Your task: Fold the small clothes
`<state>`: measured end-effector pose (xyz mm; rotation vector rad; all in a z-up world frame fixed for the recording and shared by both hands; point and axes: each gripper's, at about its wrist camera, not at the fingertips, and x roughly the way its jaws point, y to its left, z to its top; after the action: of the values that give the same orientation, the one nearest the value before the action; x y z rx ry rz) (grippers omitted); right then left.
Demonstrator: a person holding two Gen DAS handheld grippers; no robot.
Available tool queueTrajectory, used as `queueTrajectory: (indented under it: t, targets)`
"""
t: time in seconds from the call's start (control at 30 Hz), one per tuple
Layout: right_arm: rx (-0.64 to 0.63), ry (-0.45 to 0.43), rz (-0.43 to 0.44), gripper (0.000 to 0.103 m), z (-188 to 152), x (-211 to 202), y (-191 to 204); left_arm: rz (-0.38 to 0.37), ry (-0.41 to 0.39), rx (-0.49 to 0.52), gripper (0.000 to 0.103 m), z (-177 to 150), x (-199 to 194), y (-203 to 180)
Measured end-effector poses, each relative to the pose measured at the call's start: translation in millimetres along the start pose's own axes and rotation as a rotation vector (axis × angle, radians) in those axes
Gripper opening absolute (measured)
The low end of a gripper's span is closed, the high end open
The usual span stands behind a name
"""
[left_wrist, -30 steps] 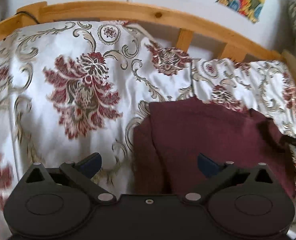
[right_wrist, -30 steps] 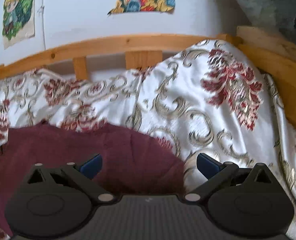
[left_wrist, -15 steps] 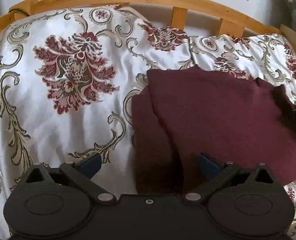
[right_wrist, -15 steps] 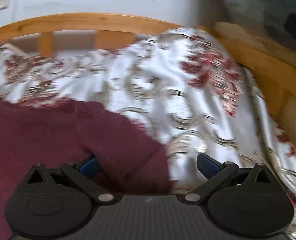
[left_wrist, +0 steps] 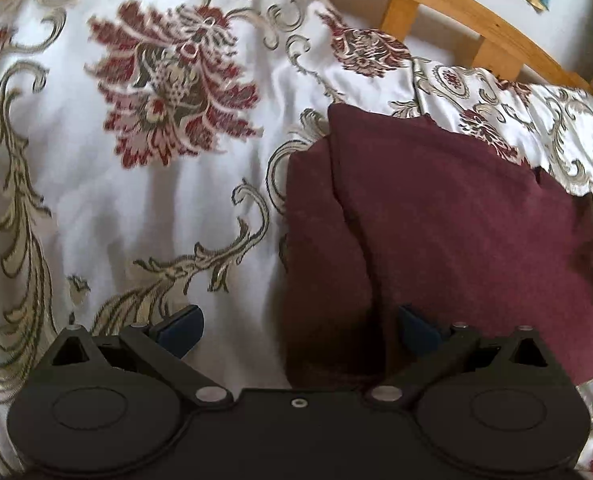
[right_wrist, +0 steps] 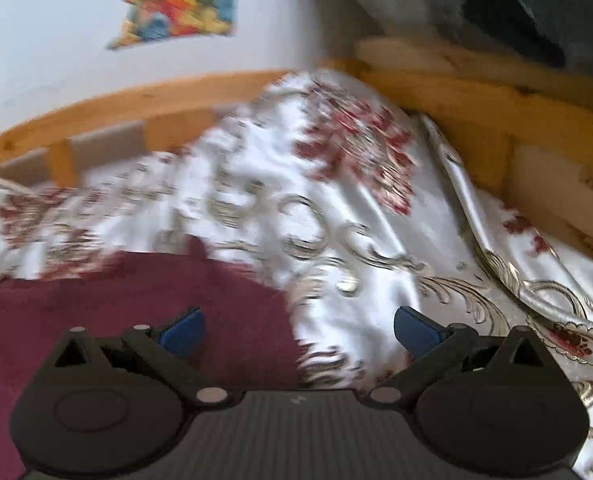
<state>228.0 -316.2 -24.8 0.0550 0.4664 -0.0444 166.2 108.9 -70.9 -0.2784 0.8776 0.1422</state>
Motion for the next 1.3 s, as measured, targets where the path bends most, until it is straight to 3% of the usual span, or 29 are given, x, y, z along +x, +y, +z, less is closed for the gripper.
queueTrajectory:
  t: [0.23,0.4,0.63,1.13,1.23,1.3]
  targets:
    - [-0.259,-0.038,0.191,0.103,-34.5,-53.1,69.8,-0.004,-0.003,0.007,0.102,-0.6,0.0,-2.9]
    - [-0.407,-0.049,0.252,0.103,-65.3,-67.8,111.6,-0.005,-0.002,0.001,0.102,-0.9,0.2,-2.7]
    - [-0.510,-0.099,0.184,0.103,-80.2,-71.8,143.3,-0.003,-0.002,0.009,0.102,-1.2,1.4,-3.1]
    - [-0.635,-0.167,0.105,0.103,-121.6,-73.7,160.1,-0.008,0.006,0.026,0.102,-2.2,3.3,-4.3]
    - [-0.625,-0.164,0.111,0.103,-121.6,-72.6,158.2,-0.041,-0.005,0.008,0.102,-0.7,-0.1,-1.7]
    - [-0.619,-0.162,0.116,0.103,-121.2,-71.8,156.9,-0.110,-0.048,-0.014,0.102,0.1,-5.9,0.5]
